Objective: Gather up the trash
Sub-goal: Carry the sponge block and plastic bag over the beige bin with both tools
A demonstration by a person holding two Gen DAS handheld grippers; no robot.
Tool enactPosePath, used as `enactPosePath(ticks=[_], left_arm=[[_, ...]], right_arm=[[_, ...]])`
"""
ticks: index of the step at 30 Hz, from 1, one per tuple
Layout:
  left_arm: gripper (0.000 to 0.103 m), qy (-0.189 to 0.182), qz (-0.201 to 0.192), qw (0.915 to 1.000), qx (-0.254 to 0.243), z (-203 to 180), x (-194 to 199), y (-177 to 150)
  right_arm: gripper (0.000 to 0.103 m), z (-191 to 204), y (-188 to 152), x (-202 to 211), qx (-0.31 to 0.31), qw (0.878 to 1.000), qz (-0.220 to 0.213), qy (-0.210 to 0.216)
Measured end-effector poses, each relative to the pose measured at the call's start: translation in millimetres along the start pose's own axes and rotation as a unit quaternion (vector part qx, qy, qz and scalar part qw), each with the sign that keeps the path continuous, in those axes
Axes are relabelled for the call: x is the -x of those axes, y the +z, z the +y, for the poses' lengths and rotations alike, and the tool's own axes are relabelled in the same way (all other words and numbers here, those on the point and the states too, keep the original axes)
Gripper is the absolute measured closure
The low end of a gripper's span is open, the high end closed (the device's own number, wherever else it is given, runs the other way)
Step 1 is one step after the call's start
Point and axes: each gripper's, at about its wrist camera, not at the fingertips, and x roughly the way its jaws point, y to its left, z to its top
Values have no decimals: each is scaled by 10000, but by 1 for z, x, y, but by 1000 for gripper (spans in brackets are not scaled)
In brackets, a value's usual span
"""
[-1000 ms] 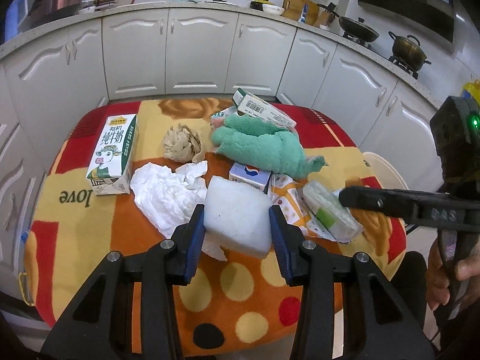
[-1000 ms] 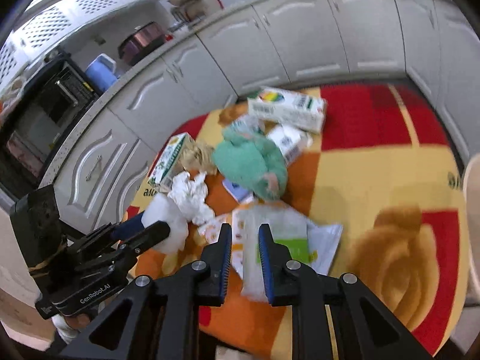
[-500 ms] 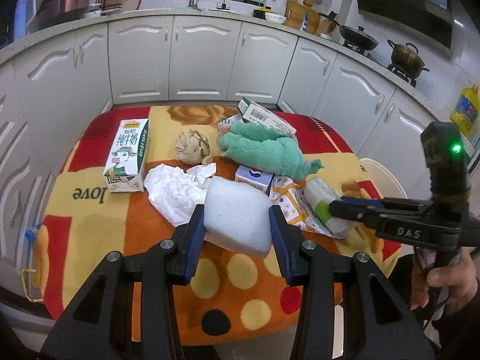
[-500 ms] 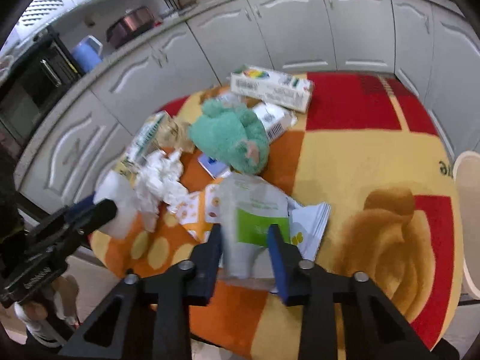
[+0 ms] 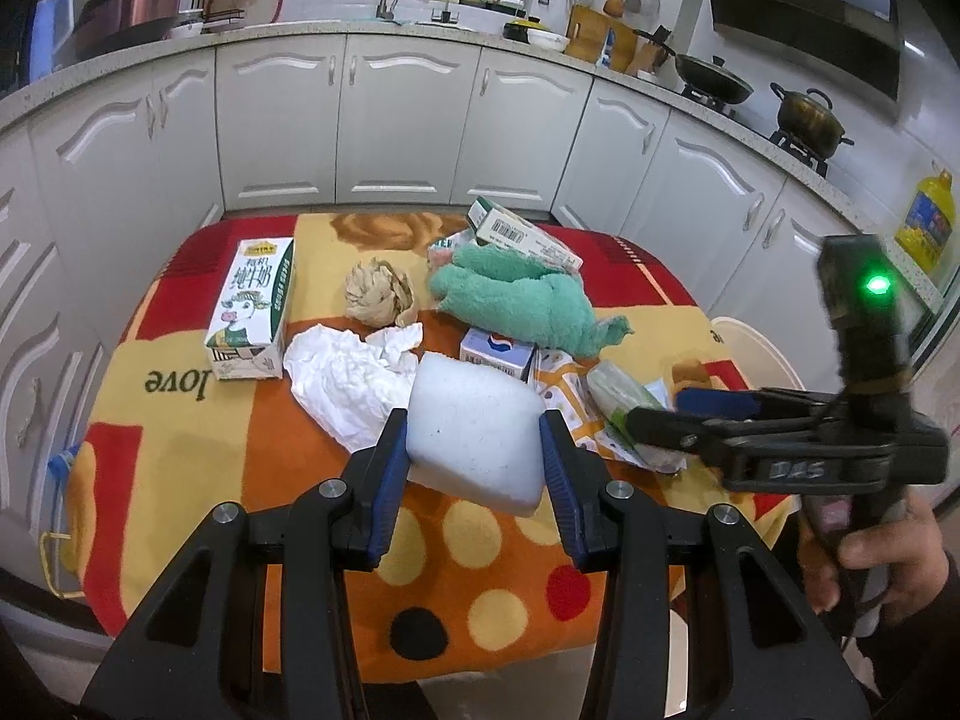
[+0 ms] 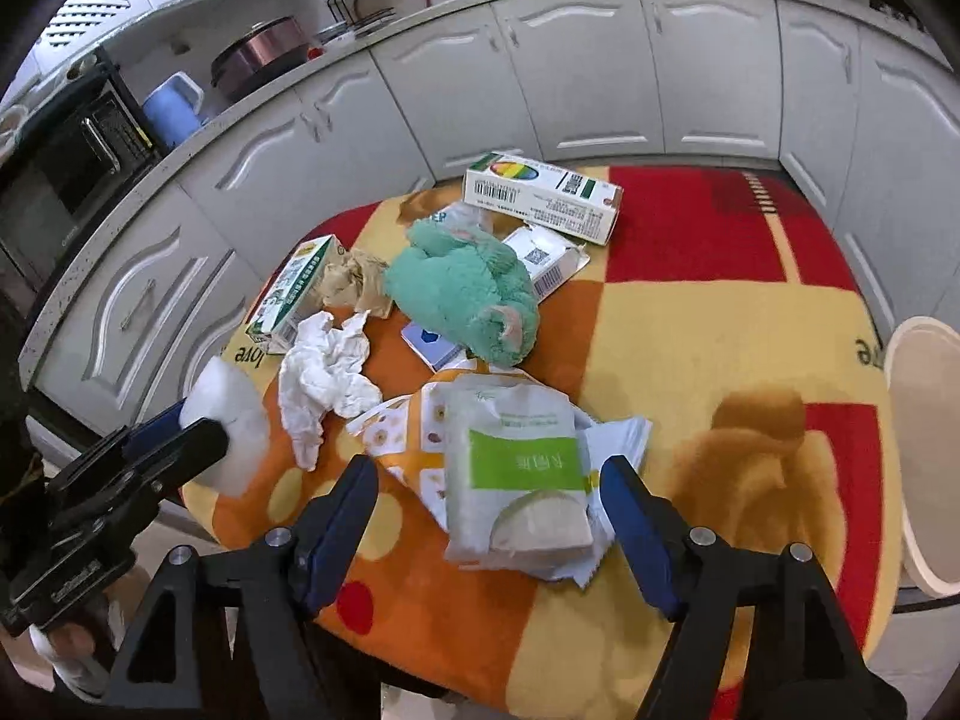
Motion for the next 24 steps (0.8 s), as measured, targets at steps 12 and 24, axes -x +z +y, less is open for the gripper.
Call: enactPosePath(ticks=[12,24], left_arm=[[62,-160,77,9998,28,-10,-14,10],[62,-581,133,9970,-491,-86,-47,42]], right_arm=[[62,-21,1,11,-346,9976,-375,471],[62,-58,4,75,-387,9947,-954,67]])
